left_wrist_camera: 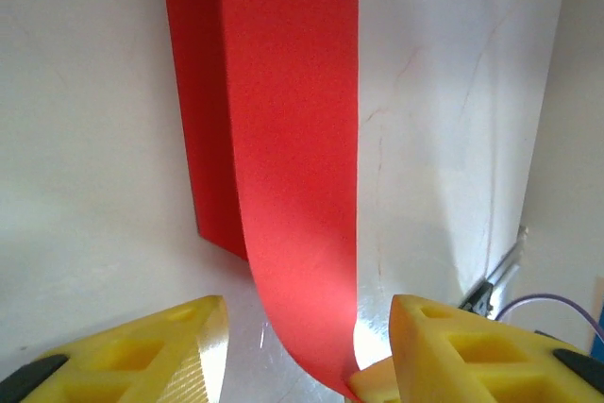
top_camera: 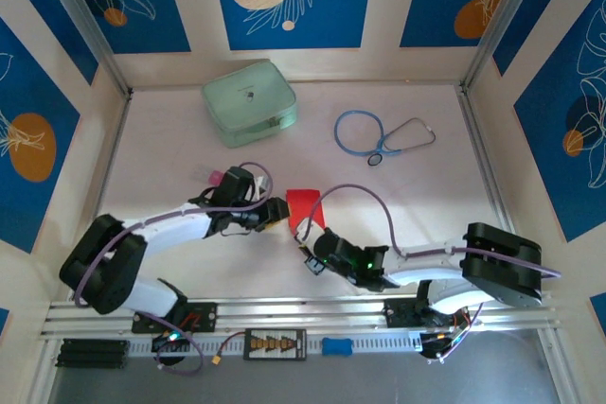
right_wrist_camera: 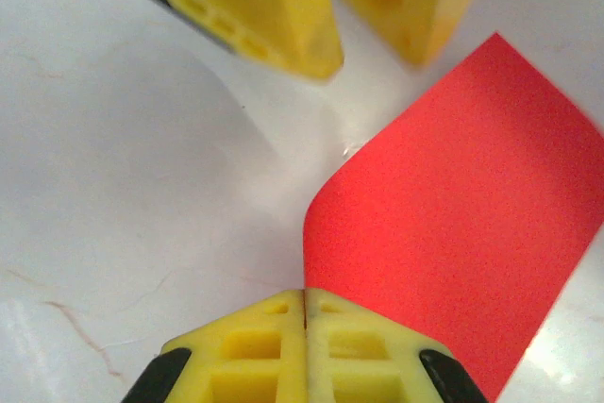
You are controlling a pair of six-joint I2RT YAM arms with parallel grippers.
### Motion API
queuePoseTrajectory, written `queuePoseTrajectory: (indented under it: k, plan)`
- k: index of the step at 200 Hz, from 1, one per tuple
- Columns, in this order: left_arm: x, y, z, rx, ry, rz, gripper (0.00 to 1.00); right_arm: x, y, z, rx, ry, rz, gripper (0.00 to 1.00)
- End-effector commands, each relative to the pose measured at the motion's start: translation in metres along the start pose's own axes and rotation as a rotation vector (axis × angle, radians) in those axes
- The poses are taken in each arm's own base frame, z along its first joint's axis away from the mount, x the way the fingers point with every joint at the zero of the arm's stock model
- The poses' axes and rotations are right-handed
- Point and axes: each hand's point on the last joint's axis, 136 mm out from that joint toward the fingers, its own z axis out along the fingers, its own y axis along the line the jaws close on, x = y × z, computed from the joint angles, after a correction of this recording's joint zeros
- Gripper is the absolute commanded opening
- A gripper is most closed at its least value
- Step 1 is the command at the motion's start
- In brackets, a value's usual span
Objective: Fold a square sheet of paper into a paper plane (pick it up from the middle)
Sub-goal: Third fold the triangle at the center of the table.
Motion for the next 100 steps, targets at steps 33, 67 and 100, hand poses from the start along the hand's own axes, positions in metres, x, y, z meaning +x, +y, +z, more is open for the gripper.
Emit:
queuePoseTrajectory:
  k: [33, 67, 100]
  plan:
    - [-0.033, -0.026, -0.022, -0.044, -0.052, 0.159, 0.34, -0.011, 0.01, -0.005, -0.331, 0.113, 0.431, 0.0]
    - [-0.048, -0.041, -0.012, -0.021, -0.019, 0.213, 0.23, -0.016, 0.004, -0.003, -0.391, 0.134, 0.561, 0.0]
    - [-0.052, -0.049, 0.006, 0.023, 0.038, 0.225, 0.18, -0.016, 0.007, 0.001, -0.439, 0.159, 0.653, 0.0]
